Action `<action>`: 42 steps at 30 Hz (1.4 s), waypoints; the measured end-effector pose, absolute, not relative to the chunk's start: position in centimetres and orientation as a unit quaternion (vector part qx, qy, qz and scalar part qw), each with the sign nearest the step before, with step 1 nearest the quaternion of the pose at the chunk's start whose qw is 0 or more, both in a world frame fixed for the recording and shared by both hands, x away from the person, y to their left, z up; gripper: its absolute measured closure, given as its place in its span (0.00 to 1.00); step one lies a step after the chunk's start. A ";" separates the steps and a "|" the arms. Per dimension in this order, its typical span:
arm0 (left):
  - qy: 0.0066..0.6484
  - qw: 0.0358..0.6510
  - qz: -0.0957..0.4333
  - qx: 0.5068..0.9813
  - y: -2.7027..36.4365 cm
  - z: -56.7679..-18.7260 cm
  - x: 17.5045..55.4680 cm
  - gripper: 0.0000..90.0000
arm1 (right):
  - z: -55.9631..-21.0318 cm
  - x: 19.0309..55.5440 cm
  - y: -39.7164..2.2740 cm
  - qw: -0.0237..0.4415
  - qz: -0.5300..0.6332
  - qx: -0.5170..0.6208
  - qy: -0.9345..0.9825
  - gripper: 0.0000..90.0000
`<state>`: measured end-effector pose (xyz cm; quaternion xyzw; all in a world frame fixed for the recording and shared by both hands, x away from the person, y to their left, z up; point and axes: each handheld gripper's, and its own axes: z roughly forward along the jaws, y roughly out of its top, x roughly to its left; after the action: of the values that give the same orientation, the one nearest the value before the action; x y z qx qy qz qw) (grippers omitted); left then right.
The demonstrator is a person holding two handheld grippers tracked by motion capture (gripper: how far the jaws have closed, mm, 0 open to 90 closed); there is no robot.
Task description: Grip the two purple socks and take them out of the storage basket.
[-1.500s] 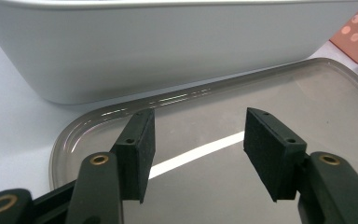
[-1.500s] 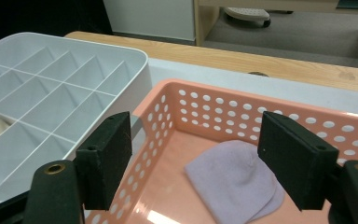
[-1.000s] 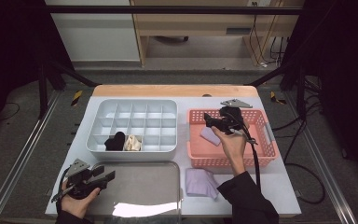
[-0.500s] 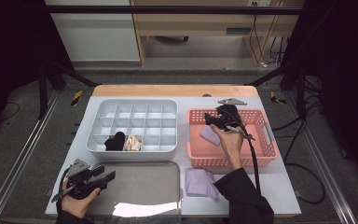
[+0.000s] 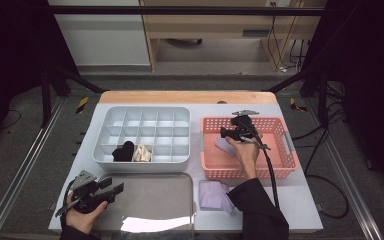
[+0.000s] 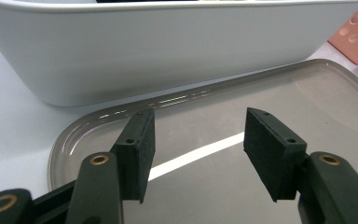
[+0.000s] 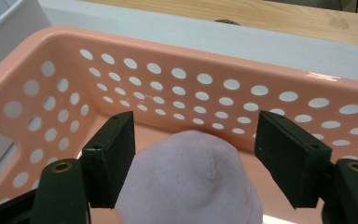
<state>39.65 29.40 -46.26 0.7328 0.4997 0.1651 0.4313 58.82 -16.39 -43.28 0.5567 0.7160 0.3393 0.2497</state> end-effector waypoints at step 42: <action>0.498 0.430 0.166 0.735 29.3 -46.3 39.6 0.48 | -46.0 59.9 -16.2 0.185 0.237 0.601 0.741 0.63</action>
<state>39.65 29.31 -46.32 0.7349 0.4975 0.1659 0.4299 59.87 -16.19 -45.96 0.6006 0.7408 0.2374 0.1848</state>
